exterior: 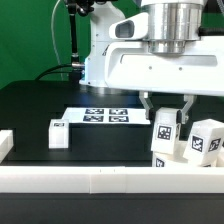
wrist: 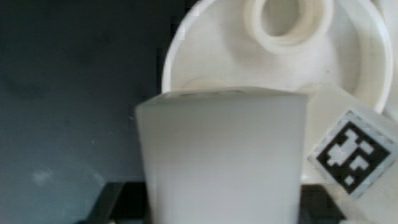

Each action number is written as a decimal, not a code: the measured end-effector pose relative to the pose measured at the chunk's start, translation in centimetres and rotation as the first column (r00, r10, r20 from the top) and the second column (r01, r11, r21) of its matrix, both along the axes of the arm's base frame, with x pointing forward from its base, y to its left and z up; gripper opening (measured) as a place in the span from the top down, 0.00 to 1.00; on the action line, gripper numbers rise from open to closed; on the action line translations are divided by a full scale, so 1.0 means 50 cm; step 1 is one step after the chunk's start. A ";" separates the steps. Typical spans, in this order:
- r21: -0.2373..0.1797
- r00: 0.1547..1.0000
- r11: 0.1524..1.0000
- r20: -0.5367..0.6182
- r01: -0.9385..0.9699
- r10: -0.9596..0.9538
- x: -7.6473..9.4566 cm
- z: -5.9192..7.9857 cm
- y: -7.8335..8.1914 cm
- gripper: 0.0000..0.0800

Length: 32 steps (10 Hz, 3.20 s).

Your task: Assemble stool

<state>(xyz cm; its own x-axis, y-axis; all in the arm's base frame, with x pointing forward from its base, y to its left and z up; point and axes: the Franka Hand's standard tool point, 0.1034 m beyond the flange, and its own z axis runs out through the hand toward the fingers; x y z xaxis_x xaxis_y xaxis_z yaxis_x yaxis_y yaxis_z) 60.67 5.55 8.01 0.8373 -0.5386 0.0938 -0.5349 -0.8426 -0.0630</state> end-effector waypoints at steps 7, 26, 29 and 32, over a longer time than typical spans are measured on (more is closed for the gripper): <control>0.096 0.832 0.827 -0.034 0.554 -0.553 0.000 -0.001 0.002 0.58; 0.202 0.443 0.413 -0.141 0.888 -0.885 0.005 0.024 0.012 0.19; 0.171 0.672 0.653 -0.089 0.738 -0.735 0.000 0.019 0.021 0.19; 0.125 0.891 0.883 -0.031 0.452 -0.452 0.003 0.022 0.043 0.19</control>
Offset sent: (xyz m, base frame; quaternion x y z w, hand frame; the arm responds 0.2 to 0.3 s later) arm 0.0000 0.0000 0.0000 0.0000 0.0000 0.1938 0.9810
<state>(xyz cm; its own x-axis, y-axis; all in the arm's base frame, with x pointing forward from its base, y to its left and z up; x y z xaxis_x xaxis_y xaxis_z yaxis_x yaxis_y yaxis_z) 60.81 7.70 9.13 0.5000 -0.8660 -0.0001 -0.8561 -0.4943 -0.1510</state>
